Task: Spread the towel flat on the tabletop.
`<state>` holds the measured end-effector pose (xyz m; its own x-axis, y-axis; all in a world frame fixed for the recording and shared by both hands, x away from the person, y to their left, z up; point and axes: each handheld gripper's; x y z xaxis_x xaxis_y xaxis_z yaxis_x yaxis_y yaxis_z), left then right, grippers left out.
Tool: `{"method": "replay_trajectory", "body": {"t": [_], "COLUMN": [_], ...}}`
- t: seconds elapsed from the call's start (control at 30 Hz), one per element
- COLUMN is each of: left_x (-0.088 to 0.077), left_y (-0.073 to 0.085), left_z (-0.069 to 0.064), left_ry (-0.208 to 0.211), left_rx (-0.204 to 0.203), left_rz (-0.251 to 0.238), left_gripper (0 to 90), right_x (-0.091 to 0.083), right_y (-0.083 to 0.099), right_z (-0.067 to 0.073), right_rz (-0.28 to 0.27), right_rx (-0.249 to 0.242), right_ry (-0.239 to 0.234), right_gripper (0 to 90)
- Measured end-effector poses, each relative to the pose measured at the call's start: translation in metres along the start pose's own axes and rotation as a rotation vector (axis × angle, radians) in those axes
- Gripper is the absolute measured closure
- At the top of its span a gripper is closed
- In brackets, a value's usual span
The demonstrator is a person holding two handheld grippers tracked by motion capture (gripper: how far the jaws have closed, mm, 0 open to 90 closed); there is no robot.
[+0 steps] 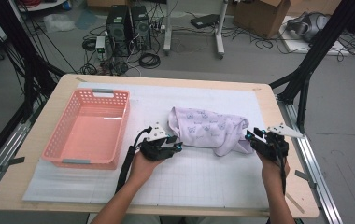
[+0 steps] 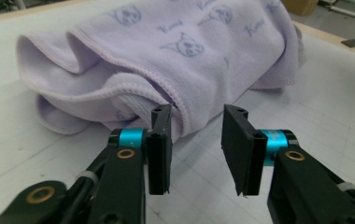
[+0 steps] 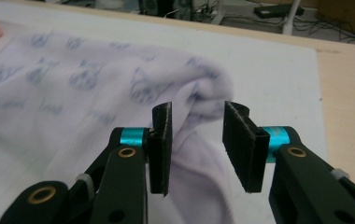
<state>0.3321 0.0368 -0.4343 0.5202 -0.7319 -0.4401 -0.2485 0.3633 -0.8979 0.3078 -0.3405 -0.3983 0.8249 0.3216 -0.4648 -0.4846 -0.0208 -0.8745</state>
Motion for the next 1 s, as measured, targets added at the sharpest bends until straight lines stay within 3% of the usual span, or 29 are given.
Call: {"method": "replay_trajectory", "body": {"t": [0.1, 0.23, 0.3, 0.47, 0.67, 0.77, 0.8, 0.87, 0.93, 1.0], "left_x": [0.011, 0.02, 0.026, 0.027, 0.007, -0.003, -0.013, -0.021, -0.028, -0.038], "left_y": [0.002, 0.003, 0.002, 0.001, 0.003, 0.003, 0.003, 0.004, 0.006, 0.01], "left_z": [-0.001, -0.003, -0.006, -0.008, 0.002, 0.003, 0.001, 0.001, 0.001, 0.001], "left_ry": [-0.028, -0.043, -0.072, -0.066, -0.005, 0.018, 0.021, 0.041, 0.044, 0.039], "left_rx": [-0.021, -0.013, 0.005, 0.026, -0.08, -0.101, -0.106, -0.131, -0.138, -0.151], "left_rz": [0.043, 0.072, 0.095, 0.108, 0.019, -0.017, -0.058, -0.09, -0.1, -0.108], "left_gripper": [58.7, 58.9, 63.9, 85.5, 86.6, 86.6, 86.8, 87.1, 87.1, 87.1], "right_x": [-0.005, -0.008, -0.008, -0.005, 0.002, 0.01, 0.013, 0.021, 0.033, 0.041], "right_y": [0.014, 0.028, 0.03, 0.033, 0.042, 0.046, 0.046, 0.047, 0.047, 0.046], "right_z": [0.004, 0.006, 0.007, 0.01, 0.011, 0.023, 0.028, 0.037, 0.046, 0.054], "right_rz": [0.021, 0.025, 0.034, 0.069, 0.155, 0.195, 0.202, 0.211, 0.225, 0.247], "right_rx": [-0.024, -0.013, -0.013, -0.057, -0.068, -0.074, -0.084, -0.093, -0.105, -0.144], "right_ry": [-0.02, -0.054, -0.06, -0.078, -0.135, -0.22, -0.237, -0.243, -0.222, -0.168], "right_gripper": [62.2, 62.4, 62.3, 62.3, 63.9, 64.5, 63.3, 56.9, 56.0, 66.3]}}
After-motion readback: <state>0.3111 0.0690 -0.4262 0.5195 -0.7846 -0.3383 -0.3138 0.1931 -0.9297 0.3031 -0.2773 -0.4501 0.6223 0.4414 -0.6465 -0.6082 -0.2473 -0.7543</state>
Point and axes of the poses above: each handheld gripper's, and its own axes: x roughly forward along the jaws, y roughly out of its underside, z roughly to its left, and after that the axes turned 7 degrees about x, right-handed
